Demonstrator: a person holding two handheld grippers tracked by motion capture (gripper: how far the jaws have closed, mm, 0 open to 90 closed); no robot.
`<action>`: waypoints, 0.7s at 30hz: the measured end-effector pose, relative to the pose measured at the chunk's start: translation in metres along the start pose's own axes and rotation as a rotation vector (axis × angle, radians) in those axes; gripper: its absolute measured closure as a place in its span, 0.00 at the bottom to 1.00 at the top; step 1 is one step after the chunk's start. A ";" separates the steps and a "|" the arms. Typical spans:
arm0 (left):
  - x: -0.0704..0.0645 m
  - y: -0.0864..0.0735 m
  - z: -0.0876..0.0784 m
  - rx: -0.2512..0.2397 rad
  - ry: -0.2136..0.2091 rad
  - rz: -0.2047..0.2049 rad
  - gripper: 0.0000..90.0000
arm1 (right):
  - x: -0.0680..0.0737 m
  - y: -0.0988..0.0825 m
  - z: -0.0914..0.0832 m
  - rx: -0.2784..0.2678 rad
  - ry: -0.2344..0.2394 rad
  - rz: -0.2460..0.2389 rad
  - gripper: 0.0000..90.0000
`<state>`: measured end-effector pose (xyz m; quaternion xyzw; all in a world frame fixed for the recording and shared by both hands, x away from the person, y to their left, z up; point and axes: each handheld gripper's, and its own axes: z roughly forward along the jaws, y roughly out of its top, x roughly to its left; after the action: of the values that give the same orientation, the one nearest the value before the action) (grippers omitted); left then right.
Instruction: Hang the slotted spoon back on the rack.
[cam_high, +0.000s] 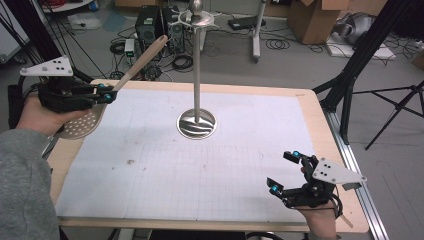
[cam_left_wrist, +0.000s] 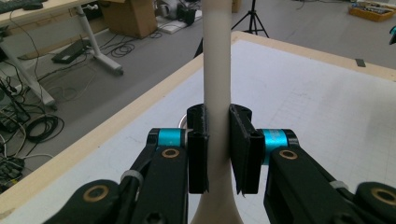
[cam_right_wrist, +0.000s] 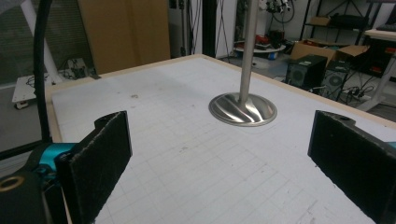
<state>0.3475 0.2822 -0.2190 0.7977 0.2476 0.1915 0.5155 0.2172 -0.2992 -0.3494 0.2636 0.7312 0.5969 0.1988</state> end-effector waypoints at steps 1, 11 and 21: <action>0.000 0.000 0.000 0.000 0.000 0.000 0.86 | 0.000 0.000 0.000 0.000 0.000 0.000 0.05; 0.007 0.006 -0.003 -0.041 -0.004 -0.011 0.86 | -0.001 0.000 -0.002 -0.007 0.002 -0.002 0.05; 0.009 0.010 0.002 -0.065 -0.015 -0.030 0.86 | -0.001 0.001 -0.005 -0.015 -0.003 -0.003 0.06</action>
<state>0.3580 0.2828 -0.2097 0.7780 0.2492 0.1857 0.5459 0.2152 -0.3036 -0.3478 0.2618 0.7268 0.6017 0.2028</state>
